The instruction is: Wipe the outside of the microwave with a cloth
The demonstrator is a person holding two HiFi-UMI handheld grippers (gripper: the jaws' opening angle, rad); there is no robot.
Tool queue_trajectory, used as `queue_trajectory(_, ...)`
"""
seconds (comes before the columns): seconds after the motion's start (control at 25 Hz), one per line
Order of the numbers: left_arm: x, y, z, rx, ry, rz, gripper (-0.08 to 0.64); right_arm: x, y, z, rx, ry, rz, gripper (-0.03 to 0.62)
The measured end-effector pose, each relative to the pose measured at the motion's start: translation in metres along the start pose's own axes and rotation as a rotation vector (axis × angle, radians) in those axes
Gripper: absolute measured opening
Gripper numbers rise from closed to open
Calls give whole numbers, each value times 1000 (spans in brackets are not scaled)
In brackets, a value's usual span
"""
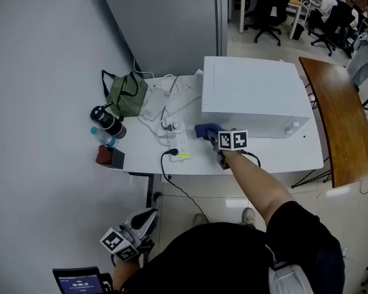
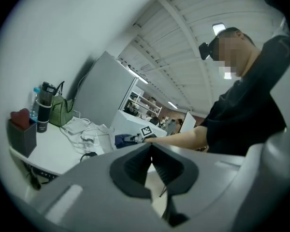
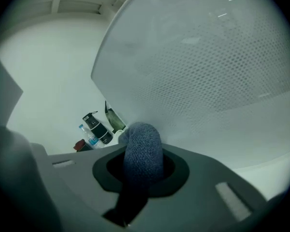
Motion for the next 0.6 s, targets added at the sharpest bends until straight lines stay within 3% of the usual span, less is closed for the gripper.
queue_trajectory(0.28,45,-2,-43,36,68,21,3,-116,-4,-57,37,95,-89,57)
queue_trajectory(0.6,146,6,-172,91,186,42,3,-290,-15,-135,83,191,-229,57)
Point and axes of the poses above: the fingertips, and each gripper's own axes: x forward along the fingers, z to its left, y out of its underside, the point moved 8 cm from there along -x, backward along the fingers, and after that the axes turned 15 degrees about -y, right-handed, at the moved point
